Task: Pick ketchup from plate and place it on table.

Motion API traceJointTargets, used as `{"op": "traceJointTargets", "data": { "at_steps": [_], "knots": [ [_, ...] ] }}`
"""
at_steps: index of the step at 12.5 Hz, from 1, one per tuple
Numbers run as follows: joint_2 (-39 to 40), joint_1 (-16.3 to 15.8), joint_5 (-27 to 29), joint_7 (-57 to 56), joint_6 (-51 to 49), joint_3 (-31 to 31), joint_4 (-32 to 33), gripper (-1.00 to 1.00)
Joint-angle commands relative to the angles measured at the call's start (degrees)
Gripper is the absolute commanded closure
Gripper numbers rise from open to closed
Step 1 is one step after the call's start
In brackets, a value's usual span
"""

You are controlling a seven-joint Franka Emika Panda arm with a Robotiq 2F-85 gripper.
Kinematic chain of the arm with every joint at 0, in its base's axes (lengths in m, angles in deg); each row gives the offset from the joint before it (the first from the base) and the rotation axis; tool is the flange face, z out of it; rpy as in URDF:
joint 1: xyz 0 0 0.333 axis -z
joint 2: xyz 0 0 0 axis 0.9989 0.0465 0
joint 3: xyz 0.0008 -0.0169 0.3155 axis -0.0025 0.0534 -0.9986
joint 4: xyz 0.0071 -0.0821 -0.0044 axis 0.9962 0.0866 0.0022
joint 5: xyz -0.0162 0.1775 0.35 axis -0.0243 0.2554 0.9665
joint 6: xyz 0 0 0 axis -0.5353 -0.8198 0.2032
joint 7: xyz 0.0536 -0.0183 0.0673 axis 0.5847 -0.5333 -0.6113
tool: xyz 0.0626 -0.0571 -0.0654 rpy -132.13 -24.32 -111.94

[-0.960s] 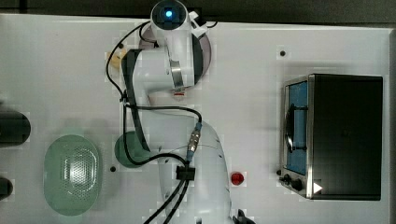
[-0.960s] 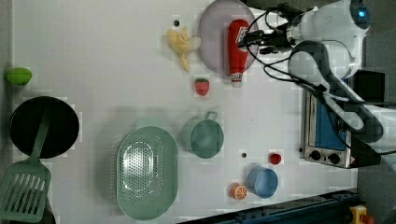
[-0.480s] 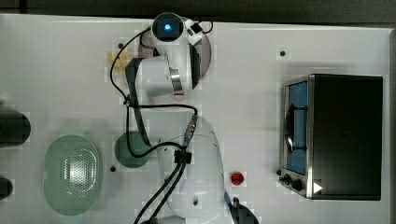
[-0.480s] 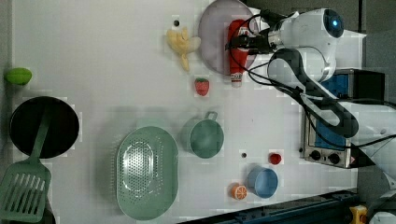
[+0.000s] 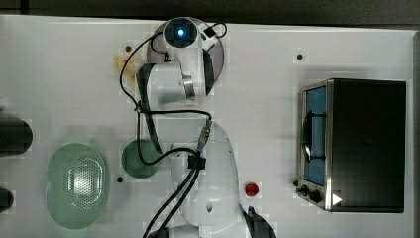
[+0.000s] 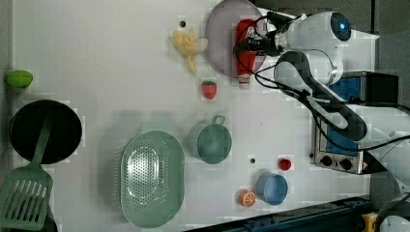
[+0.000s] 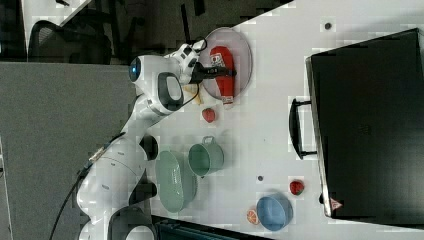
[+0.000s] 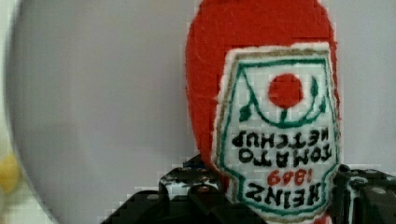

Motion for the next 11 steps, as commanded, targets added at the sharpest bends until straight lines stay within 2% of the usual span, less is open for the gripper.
{"op": "traceJointTargets", "data": {
  "at_steps": [1, 5, 8, 11],
  "knots": [
    [-1.78, 0.2, -0.33, -1.51, 0.5, -0.08, -0.88, -0.19],
    [-6.05, 0.65, -0.08, -0.99, -0.88, -0.11, -2.17, -0.19],
    [-10.45, 1.11, -0.01, -0.92, -9.85, -0.14, -4.54, -0.19],
    [-16.49, 2.12, 0.07, -0.94, -15.29, -0.13, -3.89, -0.19]
  ]
}}
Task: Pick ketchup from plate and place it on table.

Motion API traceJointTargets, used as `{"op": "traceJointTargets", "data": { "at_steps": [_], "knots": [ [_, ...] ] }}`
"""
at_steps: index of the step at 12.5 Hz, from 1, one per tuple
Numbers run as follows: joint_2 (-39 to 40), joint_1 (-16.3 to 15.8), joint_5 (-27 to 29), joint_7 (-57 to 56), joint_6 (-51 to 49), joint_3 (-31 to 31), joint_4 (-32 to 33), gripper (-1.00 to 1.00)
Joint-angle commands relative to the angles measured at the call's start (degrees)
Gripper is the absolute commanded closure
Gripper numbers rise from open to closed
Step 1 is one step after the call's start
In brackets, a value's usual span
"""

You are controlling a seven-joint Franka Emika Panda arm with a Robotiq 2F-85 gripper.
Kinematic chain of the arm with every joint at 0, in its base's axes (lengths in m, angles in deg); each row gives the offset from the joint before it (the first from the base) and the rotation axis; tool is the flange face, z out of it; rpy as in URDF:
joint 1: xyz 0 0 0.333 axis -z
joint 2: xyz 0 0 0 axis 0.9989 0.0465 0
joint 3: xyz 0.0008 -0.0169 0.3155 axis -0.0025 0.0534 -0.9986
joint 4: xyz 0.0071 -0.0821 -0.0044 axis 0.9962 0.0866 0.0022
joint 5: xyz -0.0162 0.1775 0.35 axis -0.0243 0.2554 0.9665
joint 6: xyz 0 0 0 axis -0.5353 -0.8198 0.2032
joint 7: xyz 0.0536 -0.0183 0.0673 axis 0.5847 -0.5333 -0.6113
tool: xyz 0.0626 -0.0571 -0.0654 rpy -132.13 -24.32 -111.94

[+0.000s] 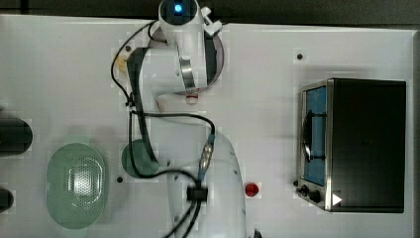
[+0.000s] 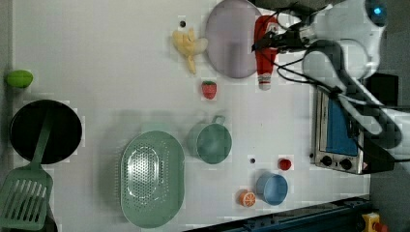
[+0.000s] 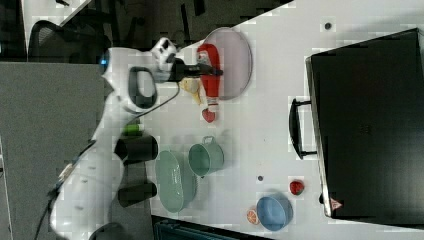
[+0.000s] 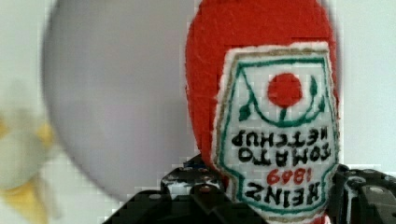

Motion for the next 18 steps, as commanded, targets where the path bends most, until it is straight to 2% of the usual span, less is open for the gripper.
{"op": "traceJointTargets", "data": {
  "at_steps": [1, 5, 8, 12, 15, 18],
  "knots": [
    [-9.64, 2.24, 0.66, -0.84, -2.81, 0.15, -1.55, -0.19],
    [-19.56, 6.2, 8.44, -0.85, -3.19, 0.2, 8.45, -0.19],
    [-27.47, 8.44, 8.46, -0.85, -2.96, 0.54, 18.83, -0.19],
    [-36.37, 8.86, 8.46, -0.86, 1.44, 1.63, 34.61, -0.19],
    [-37.86, 8.86, 8.47, -0.85, 7.63, 1.83, 44.27, -0.19],
    [-35.59, 8.86, 8.48, -0.85, 14.17, 2.29, 50.21, -0.19]
  ]
}}
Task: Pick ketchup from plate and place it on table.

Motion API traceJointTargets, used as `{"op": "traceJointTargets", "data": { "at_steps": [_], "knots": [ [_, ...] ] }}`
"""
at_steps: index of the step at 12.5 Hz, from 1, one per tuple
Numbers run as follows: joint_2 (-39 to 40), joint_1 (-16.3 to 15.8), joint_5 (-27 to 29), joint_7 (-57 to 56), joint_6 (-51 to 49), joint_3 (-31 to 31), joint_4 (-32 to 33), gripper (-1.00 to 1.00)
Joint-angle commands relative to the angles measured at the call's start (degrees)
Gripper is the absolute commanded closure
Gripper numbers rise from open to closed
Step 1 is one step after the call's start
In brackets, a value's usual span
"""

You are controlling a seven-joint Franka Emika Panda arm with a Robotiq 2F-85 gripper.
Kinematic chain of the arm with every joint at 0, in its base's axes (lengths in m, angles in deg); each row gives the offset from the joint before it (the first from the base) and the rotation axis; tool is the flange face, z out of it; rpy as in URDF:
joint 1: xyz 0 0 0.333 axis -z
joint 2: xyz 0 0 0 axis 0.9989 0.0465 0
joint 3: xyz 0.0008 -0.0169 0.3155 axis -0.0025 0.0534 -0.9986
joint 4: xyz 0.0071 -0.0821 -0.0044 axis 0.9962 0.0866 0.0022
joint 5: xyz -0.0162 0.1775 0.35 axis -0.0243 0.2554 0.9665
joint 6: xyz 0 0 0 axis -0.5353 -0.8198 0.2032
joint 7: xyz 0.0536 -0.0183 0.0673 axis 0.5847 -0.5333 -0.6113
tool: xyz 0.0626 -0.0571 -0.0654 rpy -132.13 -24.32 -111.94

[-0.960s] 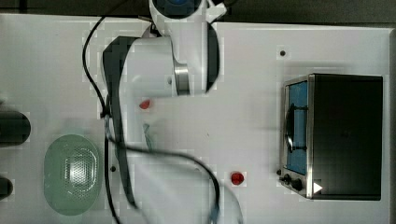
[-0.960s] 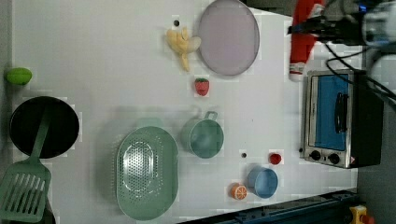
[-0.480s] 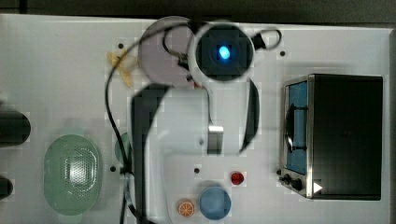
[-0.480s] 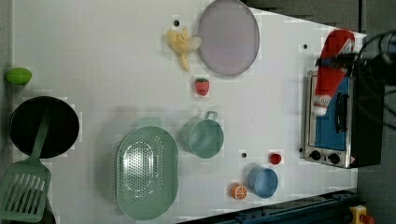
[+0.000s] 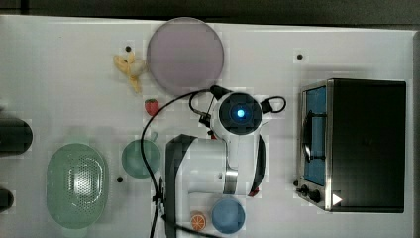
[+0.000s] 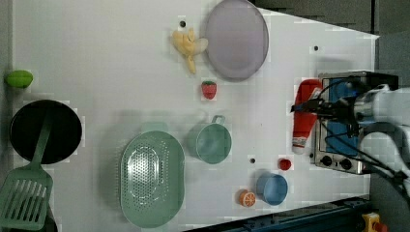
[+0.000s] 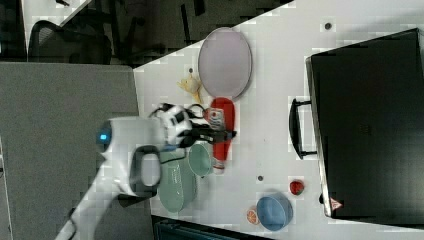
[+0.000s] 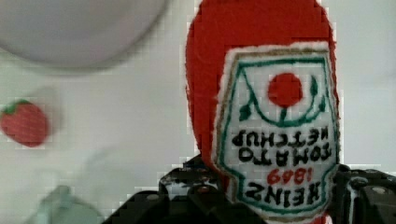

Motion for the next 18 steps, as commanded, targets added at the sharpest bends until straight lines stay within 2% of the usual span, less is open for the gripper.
{"op": "traceJointTargets", "data": {
  "at_steps": [1, 2, 3, 6, 7, 11, 15, 18],
  "knots": [
    [1.4, 0.23, -0.12, -0.86, 4.3, 0.07, 2.84, -0.19],
    [2.84, 0.22, -0.12, -0.86, 5.59, 0.03, 3.38, -0.19],
    [4.45, 0.22, -0.12, -0.86, 6.69, 0.08, 3.47, -0.27],
    [8.36, 0.22, -0.12, -0.85, 10.19, 0.12, 3.36, -0.93],
    [8.31, 0.23, -0.12, -0.84, 10.75, 0.18, 3.08, -1.0],
    [0.83, 0.22, 0.13, 2.4, 5.76, 0.04, -0.08, -1.0],
    [-9.44, 0.19, 0.06, 17.89, -9.09, 0.0, -9.0, -1.0],
    [-13.6, 0.19, 0.06, 28.5, -22.96, 0.06, -16.73, -1.0]
  ]
}}
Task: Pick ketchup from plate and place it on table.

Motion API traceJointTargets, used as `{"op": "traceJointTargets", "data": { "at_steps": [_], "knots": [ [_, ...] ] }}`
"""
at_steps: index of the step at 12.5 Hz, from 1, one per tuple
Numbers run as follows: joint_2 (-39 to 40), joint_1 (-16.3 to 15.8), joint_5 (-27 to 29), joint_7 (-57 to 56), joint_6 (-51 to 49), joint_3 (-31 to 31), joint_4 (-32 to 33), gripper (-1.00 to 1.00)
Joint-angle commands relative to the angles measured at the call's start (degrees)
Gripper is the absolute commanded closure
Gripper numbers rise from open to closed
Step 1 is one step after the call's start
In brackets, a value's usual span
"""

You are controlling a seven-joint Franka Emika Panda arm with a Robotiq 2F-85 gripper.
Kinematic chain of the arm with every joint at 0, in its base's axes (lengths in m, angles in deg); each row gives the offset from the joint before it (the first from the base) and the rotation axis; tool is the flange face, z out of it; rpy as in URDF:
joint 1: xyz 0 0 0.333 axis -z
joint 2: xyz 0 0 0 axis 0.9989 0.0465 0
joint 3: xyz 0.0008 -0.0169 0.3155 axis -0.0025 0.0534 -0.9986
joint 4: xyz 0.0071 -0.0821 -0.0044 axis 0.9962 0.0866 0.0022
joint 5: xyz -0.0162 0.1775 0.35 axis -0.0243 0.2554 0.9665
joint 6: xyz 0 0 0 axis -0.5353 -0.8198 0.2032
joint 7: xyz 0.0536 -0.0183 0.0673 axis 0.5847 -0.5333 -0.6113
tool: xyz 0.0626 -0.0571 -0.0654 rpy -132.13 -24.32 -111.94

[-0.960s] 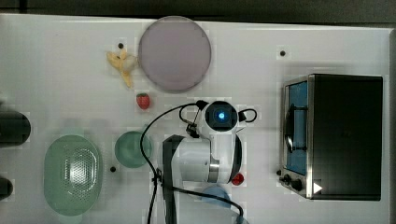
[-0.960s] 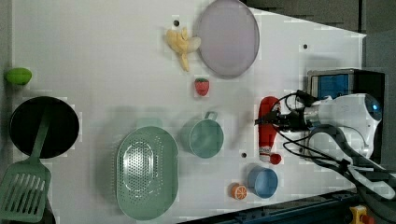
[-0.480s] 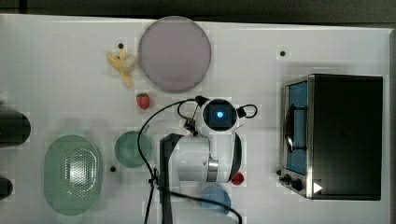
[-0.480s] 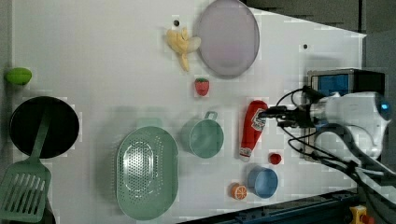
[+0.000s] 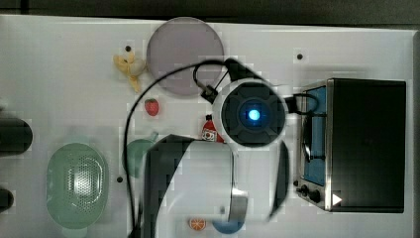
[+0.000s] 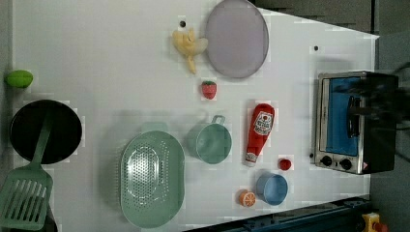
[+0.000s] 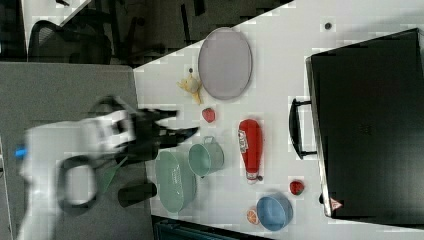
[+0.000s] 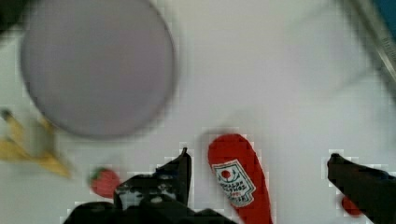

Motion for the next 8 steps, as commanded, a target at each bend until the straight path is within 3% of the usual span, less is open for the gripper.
{"op": "traceJointTargets", "data": {
  "at_steps": [1, 5, 8],
  "knots": [
    [-2.13, 0.19, -0.09, 14.34, -12.07, 0.12, -7.01, -1.0],
    [-2.53, 0.15, -0.06, 14.53, -27.16, 0.14, -15.09, -1.0],
    [-2.28, 0.13, -0.04, 14.53, -27.19, 0.09, -17.25, -1.0]
  ]
}}
